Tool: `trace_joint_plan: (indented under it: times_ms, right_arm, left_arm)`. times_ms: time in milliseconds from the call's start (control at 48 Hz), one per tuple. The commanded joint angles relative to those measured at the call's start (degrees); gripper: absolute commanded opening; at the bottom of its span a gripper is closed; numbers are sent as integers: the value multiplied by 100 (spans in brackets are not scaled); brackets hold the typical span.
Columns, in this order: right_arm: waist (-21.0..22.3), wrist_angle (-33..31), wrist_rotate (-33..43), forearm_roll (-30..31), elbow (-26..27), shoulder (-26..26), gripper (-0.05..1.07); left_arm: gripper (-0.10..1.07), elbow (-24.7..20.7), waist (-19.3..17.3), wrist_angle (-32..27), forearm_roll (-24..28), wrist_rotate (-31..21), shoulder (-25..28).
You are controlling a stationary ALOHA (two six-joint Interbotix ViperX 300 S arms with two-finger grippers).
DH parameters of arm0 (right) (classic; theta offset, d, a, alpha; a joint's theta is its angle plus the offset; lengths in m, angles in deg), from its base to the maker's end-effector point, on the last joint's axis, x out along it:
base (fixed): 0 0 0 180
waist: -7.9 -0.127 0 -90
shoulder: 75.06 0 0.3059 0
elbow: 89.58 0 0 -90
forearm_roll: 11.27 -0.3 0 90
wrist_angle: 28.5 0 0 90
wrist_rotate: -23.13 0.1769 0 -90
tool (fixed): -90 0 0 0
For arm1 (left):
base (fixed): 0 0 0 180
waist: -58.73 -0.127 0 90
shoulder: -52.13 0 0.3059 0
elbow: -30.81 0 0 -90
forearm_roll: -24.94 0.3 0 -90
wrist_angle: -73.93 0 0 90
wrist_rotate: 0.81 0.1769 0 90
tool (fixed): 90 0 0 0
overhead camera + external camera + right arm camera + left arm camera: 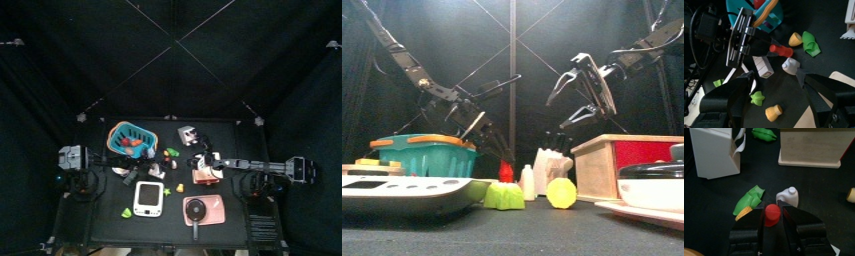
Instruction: Stand up ketchup
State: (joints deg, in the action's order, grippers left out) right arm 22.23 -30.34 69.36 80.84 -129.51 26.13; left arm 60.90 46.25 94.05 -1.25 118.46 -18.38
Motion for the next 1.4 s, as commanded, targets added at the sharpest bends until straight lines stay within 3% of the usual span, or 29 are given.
trace_joint_plan:
  times_ms: [0,562,979,1375]
  right_arm:
    - [0,-9,-9,0,62,53,98]
    - [9,-9,-9,-9,62,44,98]
    - [9,-18,0,-9,53,18,98]
    - [-9,-18,-9,0,53,-9,98]
  left_arm:
    - [54,-26,-35,-18,9,-97,44]
    - [56,-44,-26,-79,114,-105,97]
    - [86,-88,-35,-35,123,-97,-9]
    - [87,-105,-44,70,193,-88,-229]
